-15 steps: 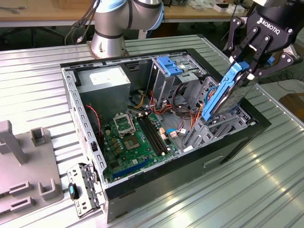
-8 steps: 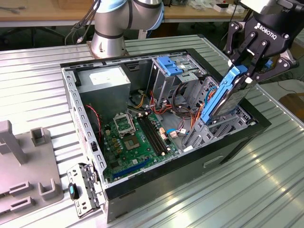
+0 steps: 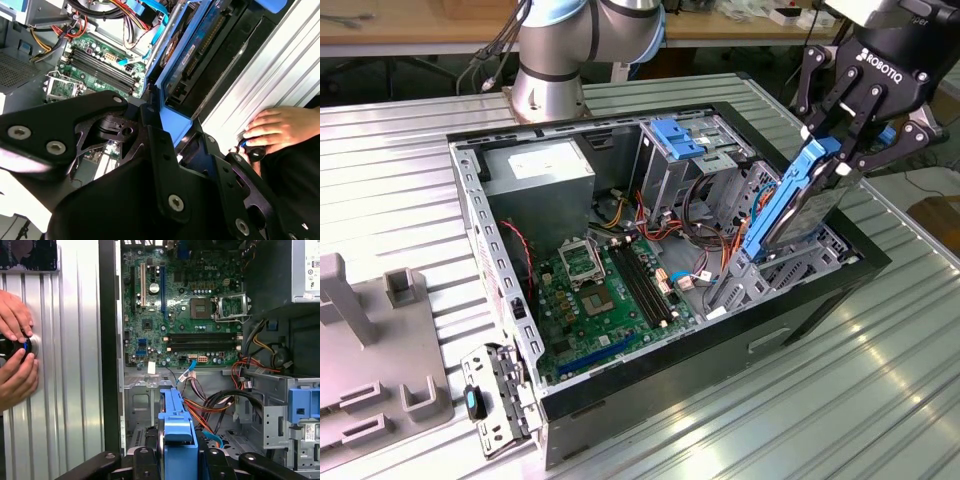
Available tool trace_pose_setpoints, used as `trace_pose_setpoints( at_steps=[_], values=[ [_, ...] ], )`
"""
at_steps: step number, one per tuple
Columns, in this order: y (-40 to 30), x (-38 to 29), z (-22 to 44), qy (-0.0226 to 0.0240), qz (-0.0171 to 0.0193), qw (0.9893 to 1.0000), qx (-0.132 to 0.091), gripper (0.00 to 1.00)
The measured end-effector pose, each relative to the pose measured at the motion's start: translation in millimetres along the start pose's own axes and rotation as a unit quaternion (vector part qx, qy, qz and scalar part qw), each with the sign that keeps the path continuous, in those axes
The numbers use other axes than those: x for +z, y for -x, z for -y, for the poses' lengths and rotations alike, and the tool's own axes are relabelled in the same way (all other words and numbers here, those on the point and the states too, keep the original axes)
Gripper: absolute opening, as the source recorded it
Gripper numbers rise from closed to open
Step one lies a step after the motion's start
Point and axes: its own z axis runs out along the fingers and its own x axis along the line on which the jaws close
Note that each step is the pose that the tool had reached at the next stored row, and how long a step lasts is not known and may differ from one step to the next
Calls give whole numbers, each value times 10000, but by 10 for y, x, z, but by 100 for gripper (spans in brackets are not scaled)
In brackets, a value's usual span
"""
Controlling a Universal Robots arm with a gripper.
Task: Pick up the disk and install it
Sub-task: 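Insert the disk into the insertion slot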
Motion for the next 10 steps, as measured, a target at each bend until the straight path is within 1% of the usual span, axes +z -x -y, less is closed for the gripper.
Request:
trace_pose_setpoints(
  at_steps=[10],
  values=[
    [-2, 18, -5, 0, 0, 10000, -1, 37]
  ],
)
